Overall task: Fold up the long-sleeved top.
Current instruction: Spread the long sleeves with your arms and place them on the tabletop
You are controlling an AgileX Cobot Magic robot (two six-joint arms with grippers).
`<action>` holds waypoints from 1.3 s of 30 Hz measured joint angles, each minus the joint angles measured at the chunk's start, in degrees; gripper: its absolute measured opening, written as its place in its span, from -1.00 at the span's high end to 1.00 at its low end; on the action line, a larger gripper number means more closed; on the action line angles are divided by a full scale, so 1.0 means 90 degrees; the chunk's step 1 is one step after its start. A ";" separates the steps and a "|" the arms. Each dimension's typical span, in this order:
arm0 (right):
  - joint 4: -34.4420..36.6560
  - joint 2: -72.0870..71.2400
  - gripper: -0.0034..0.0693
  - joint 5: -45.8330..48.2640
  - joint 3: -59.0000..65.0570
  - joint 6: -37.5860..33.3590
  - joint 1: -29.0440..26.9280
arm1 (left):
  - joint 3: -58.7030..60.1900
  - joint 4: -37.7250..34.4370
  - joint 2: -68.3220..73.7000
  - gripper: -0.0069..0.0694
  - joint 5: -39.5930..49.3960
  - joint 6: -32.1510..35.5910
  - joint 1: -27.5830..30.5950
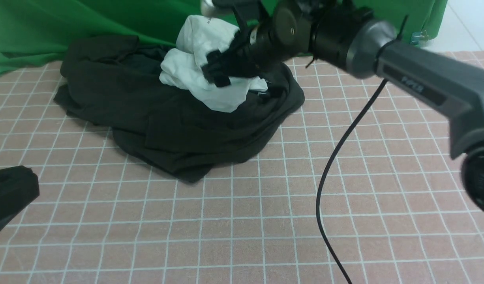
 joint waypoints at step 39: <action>-0.0336 -0.2975 0.79 0.0553 -0.0513 -0.1458 -0.1751 | 0.0000 -0.0003 0.0000 0.76 0.0254 0.0210 0.0000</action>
